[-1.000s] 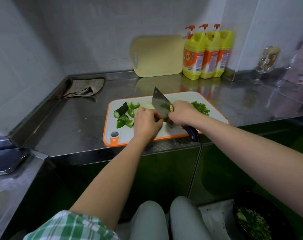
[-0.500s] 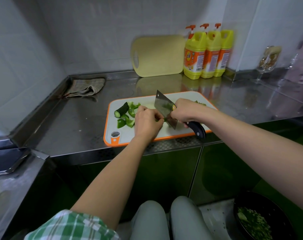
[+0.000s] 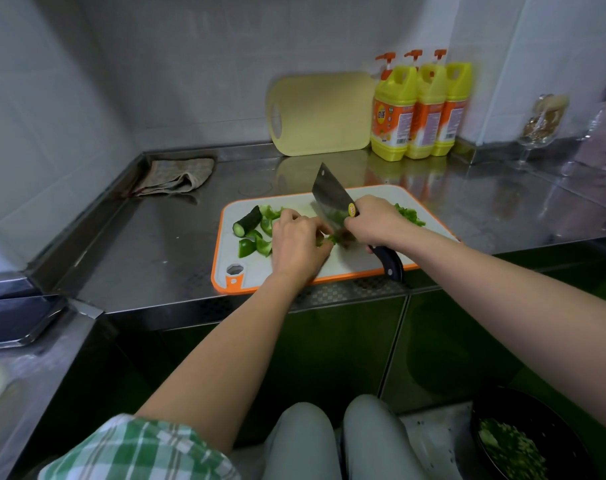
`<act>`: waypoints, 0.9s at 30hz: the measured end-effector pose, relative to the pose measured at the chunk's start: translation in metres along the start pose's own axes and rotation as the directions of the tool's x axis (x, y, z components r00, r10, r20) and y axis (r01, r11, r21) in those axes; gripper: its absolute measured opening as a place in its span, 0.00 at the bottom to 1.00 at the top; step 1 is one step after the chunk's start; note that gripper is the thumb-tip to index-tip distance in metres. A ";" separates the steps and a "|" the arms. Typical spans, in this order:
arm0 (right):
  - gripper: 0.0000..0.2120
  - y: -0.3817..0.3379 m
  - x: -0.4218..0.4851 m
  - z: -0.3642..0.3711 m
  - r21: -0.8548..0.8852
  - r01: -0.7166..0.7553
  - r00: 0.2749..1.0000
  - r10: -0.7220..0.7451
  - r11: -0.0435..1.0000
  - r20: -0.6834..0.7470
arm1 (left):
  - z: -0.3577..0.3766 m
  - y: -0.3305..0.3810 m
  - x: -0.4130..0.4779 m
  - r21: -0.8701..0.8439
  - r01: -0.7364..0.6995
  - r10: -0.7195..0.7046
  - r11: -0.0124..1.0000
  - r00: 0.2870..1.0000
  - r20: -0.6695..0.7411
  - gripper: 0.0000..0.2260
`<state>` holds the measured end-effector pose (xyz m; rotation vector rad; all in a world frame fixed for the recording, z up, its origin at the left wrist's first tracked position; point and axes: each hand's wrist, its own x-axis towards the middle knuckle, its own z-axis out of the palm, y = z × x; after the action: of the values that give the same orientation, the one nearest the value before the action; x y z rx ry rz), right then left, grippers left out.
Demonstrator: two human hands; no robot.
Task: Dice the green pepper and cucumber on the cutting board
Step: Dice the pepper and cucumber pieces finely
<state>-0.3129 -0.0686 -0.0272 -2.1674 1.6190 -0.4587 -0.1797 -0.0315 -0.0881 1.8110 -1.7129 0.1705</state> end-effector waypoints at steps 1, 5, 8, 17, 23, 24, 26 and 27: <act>0.06 0.000 -0.001 -0.005 0.005 -0.001 1.000 0.001 1.000 0.025 | -0.001 -0.001 0.000 0.006 -0.006 0.006 1.000 1.000 0.003 0.09; 0.06 -0.005 -0.009 -0.018 -0.042 -0.012 0.991 0.018 0.999 0.134 | -0.008 -0.008 -0.003 -0.001 0.049 -0.049 0.999 0.999 0.020 0.08; 0.06 -0.010 -0.016 -0.013 -0.069 -0.015 0.984 0.027 0.997 0.177 | -0.009 -0.007 -0.004 0.017 0.064 -0.065 0.998 0.998 0.022 0.07; 0.06 -0.016 -0.011 0.004 -0.142 0.003 0.995 0.011 0.990 0.095 | -0.009 -0.004 -0.004 -0.022 0.089 -0.088 0.996 0.995 0.050 0.07; 0.09 0.000 -0.005 0.010 -0.007 0.022 0.999 -0.023 1.000 -0.036 | -0.007 -0.006 -0.002 -0.031 0.072 -0.070 0.997 0.996 0.059 0.05; 0.08 0.000 -0.005 0.008 -0.002 0.025 0.999 -0.025 1.000 -0.043 | -0.006 -0.006 -0.001 -0.035 0.071 -0.069 0.997 0.996 0.057 0.05; 0.08 -0.003 -0.008 0.000 -0.019 0.028 1.000 -0.028 0.999 -0.011 | -0.004 -0.006 0.001 -0.037 0.071 -0.069 0.997 0.996 0.056 0.05; 0.08 -0.005 -0.010 -0.005 -0.042 0.029 0.999 -0.028 0.999 0.023 | -0.004 -0.006 0.001 -0.034 0.069 -0.067 0.997 0.996 0.050 0.06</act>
<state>-0.3134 -0.0585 -0.0209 -2.2210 1.6019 -0.4113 -0.1726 -0.0307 -0.0864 1.8589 -1.6745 0.0672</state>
